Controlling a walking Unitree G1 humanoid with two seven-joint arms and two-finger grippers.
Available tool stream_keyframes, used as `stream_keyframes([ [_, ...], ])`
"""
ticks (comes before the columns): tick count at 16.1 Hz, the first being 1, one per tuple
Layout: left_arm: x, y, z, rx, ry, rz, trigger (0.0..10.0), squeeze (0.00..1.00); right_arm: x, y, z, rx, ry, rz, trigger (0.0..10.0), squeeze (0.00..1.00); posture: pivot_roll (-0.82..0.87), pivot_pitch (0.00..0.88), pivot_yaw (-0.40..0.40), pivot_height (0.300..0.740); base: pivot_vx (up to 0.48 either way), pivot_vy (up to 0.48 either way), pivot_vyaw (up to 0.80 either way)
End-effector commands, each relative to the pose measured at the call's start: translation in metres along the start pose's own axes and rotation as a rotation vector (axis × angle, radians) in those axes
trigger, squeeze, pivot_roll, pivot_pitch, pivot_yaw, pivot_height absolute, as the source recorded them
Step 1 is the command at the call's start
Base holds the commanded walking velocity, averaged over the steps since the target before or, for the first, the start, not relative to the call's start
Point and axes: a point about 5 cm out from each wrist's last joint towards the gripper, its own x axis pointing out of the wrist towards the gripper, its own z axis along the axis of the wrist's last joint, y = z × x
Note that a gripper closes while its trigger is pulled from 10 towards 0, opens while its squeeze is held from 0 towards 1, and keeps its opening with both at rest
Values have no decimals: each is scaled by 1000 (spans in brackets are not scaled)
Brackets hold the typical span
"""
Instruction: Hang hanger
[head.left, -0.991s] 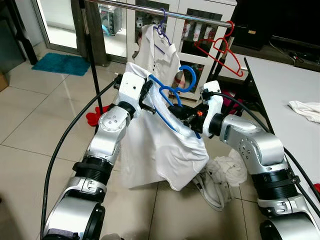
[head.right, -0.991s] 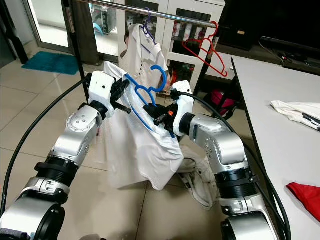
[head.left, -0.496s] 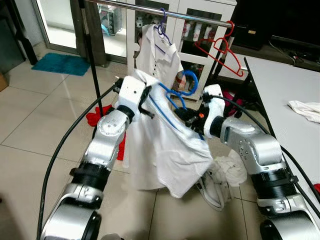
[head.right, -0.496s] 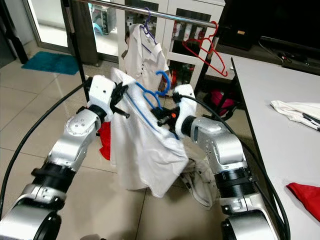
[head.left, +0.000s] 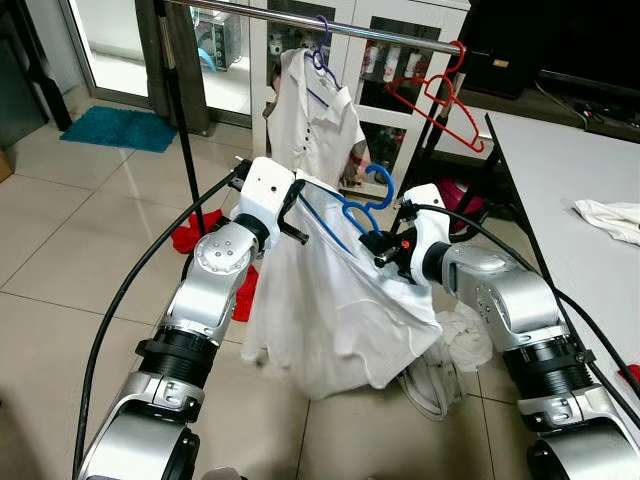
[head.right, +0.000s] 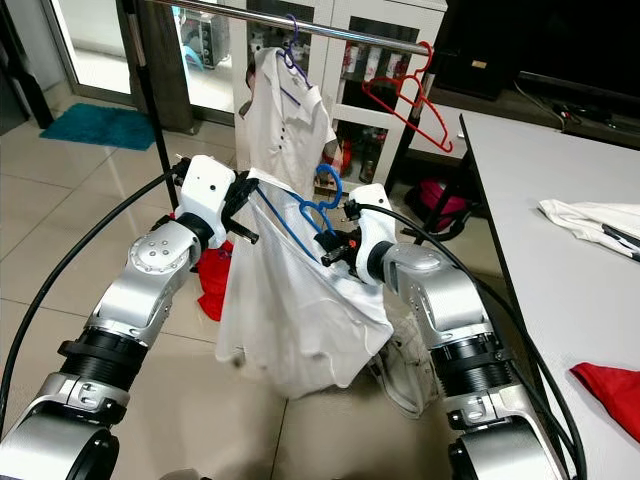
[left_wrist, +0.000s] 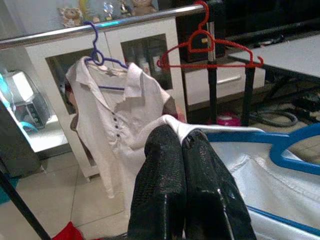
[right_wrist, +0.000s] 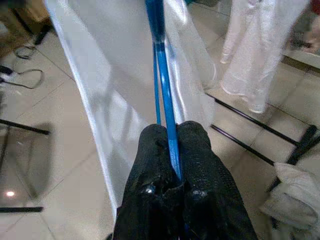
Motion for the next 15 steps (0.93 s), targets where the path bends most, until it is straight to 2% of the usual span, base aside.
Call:
stream_keyframes([
  [1, 2, -5, -1, 17, 20, -29, 0, 0, -4, 5, 12, 8, -82, 44, 10000, 0, -52, 0, -101, 740, 0, 0, 0],
  [4, 1, -1, -4, 19, 48, 9, 0, 0, -3, 9, 15, 5, -96, 72, 10000, 0, -53, 0, -100, 740, 0, 0, 0],
  [5, 1, 1, -3, 22, 47, 22, 10000, 0, -3, 9, 15, 7, -98, 72, 10000, 0, -51, 0, -101, 740, 0, 0, 0],
  [6, 1, 2, -2, 24, 46, 28, 10000, 0, -3, 9, 15, 8, -98, 72, 10000, 0, -51, 0, -101, 740, 0, 0, 0],
  [7, 0, 3, 2, -2, 23, 6, 10000, 1000, -3, 8, 15, 11, -99, 70, 10000, 0, -48, 0, -103, 740, 0, 0, 0],
  [10, -2, 1, 11, 2, -30, -46, 10000, 1000, -4, 2, 14, 15, -101, 45, 10000, 0, -47, 0, -105, 740, 0, 0, 0],
  [13, -11, 6, 38, 18, -236, -102, 10000, 1000, -7, -10, 14, 24, -104, 10, 10000, 0, -46, 0, -105, 740, 0, 0, 0],
  [15, -17, 20, 47, 2, -289, -83, 10000, 1000, -10, -14, 15, 16, -114, 12, 10000, 0, -46, 0, -104, 740, 0, 0, 0],
])
